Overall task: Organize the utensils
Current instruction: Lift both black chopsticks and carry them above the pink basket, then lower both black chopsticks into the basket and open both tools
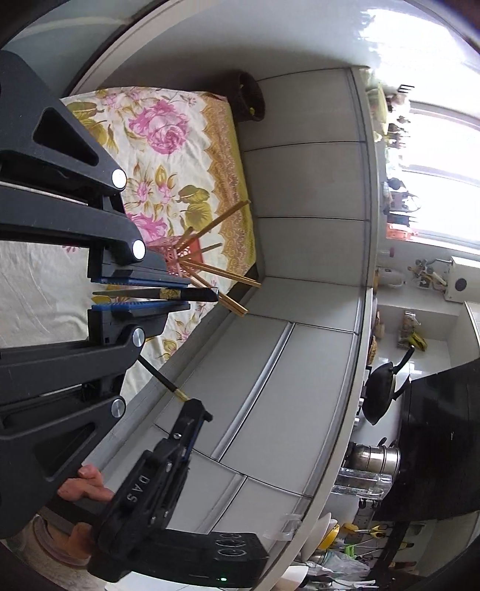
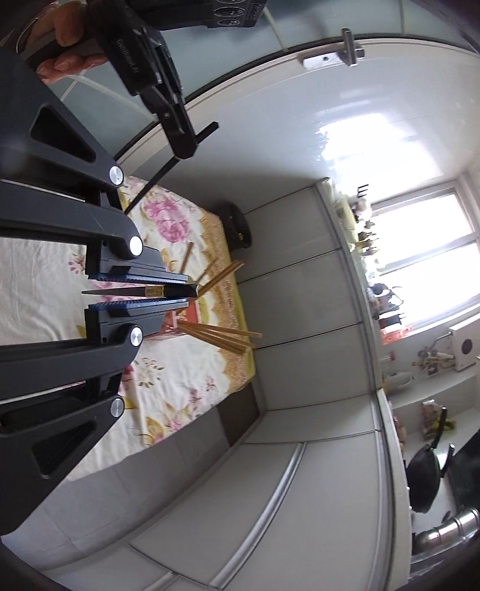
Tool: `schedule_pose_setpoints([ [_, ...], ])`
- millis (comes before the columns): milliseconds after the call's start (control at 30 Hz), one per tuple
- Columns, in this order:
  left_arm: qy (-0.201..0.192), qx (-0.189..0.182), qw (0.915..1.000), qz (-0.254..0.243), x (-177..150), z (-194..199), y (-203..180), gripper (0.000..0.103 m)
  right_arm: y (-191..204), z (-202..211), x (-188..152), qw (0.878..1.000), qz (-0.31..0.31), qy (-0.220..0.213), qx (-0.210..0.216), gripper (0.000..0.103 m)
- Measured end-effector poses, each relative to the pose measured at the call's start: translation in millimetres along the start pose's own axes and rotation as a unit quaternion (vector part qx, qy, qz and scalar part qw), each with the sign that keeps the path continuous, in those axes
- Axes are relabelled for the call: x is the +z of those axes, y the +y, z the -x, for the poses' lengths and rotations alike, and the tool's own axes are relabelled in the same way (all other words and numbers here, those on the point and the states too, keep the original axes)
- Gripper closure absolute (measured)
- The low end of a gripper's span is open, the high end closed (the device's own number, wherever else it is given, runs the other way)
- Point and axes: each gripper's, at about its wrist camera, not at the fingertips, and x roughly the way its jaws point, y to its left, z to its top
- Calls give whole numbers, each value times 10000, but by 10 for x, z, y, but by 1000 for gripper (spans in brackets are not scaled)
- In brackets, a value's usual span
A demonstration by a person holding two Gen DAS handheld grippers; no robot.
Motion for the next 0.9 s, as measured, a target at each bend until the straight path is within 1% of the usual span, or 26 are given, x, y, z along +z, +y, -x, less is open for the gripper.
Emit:
schedule_pose_setpoints([
  [100,-191,171,9995,-169,241,85,-85,97,-16,88,361,9996,-73,-271,69,96],
  [267,-639,390,9971,-161,643,146,-65,97,-100,121,878,9974,-254,-657,142,96],
  [433,-1071,467,9931,-93,1012,98,-37,97,-196,9,1216,9946,-342,-972,146,96],
  [533,-1207,463,9916,-46,1192,-36,12,97,-239,-141,1360,9935,-301,-1092,100,96],
  [600,-1213,487,9914,-38,1274,-185,60,97,-265,-273,1422,9932,-265,-1128,76,95],
  [733,-1075,497,9930,13,1337,-580,173,97,-343,-494,1453,9933,-215,-1138,36,96],
  [800,-958,489,9942,75,1313,-804,243,97,-388,-629,1443,9936,-178,-1114,0,95],
  [900,-705,503,9961,144,1186,-1153,333,96,-473,-842,1395,9948,-202,-999,3,95],
])
